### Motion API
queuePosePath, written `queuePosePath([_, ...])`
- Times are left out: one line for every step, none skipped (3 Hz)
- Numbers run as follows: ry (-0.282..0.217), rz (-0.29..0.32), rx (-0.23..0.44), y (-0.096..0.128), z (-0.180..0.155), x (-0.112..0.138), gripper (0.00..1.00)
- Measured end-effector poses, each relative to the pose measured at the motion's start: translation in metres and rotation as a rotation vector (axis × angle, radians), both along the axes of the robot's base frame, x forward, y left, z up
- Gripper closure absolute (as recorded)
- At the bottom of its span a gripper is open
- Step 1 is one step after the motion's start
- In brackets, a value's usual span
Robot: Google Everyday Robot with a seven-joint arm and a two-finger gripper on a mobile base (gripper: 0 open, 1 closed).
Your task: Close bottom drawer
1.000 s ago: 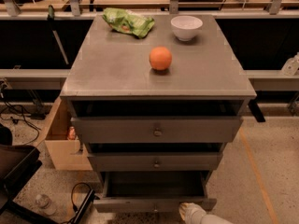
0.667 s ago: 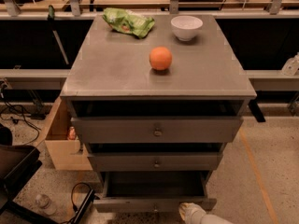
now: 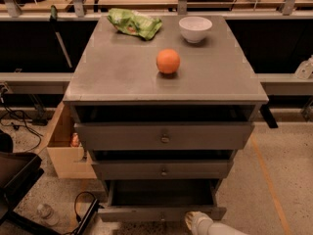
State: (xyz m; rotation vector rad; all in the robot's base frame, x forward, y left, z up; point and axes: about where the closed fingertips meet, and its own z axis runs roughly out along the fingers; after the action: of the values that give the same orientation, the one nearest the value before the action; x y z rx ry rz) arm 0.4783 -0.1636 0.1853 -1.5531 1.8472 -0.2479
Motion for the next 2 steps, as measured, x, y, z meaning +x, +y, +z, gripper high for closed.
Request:
queuePosePath([0.000,0.000,0.000,0.0000,0.0000,0.0000,0.84])
queuePosePath([0.000,0.001,0.001,0.0009,-0.0004,0.0000,0.59])
